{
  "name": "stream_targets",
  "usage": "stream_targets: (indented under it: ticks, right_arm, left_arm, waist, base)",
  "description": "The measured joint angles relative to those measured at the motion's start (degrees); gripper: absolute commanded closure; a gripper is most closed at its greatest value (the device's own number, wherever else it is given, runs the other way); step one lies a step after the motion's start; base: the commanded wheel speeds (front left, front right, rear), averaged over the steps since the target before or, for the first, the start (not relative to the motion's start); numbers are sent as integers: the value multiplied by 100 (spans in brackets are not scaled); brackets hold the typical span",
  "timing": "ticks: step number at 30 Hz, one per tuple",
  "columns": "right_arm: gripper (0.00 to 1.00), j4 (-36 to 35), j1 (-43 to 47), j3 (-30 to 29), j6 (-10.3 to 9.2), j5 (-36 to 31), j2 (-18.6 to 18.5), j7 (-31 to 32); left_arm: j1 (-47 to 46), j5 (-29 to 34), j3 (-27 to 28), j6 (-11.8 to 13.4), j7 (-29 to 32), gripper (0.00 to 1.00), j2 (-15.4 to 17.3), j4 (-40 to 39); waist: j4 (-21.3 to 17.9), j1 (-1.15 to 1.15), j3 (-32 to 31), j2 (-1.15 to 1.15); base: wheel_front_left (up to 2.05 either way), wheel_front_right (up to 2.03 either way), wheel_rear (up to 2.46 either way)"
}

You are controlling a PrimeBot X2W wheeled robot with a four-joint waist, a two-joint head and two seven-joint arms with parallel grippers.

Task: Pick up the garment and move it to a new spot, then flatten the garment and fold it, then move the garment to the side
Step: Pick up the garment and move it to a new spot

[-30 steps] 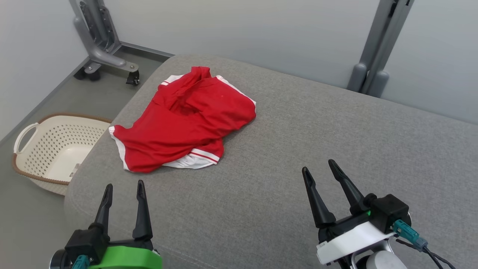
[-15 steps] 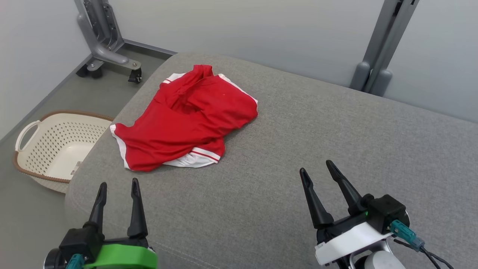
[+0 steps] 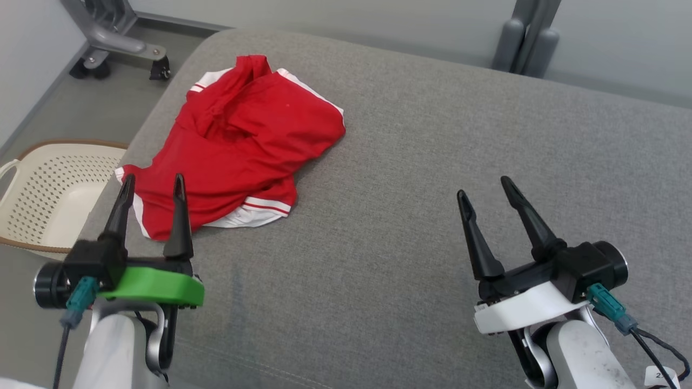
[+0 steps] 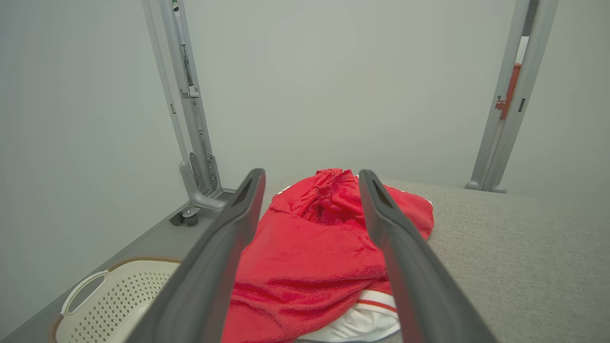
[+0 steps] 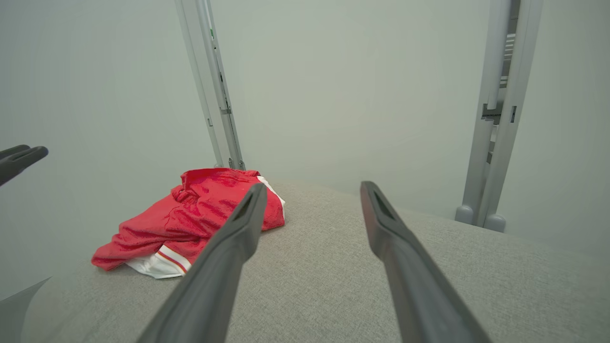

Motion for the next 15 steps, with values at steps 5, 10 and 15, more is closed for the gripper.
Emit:
stream_targets:
  ticks: [5,10,15]
  right_arm:
    - [0,-134,-96,-163,0,-227,-71,0]
    - [0,-215,-213,-277,0,-348,-200,0]
    - [0,-282,-294,-259,0,-433,-263,0]
  left_arm:
    - [-845,55,-224,-86,2,0,368,817]
    - [-1817,-82,-568,-110,388,0,620,1627]
    - [-2560,-490,-1125,-118,965,0,1028,2263]
  waist:
    - [-169,0,408,0]
    - [-345,0,816,0]
    - [-511,0,1166,0]
  base:
    - [0,0,0]
    - [0,0,0]
    - [0,0,0]
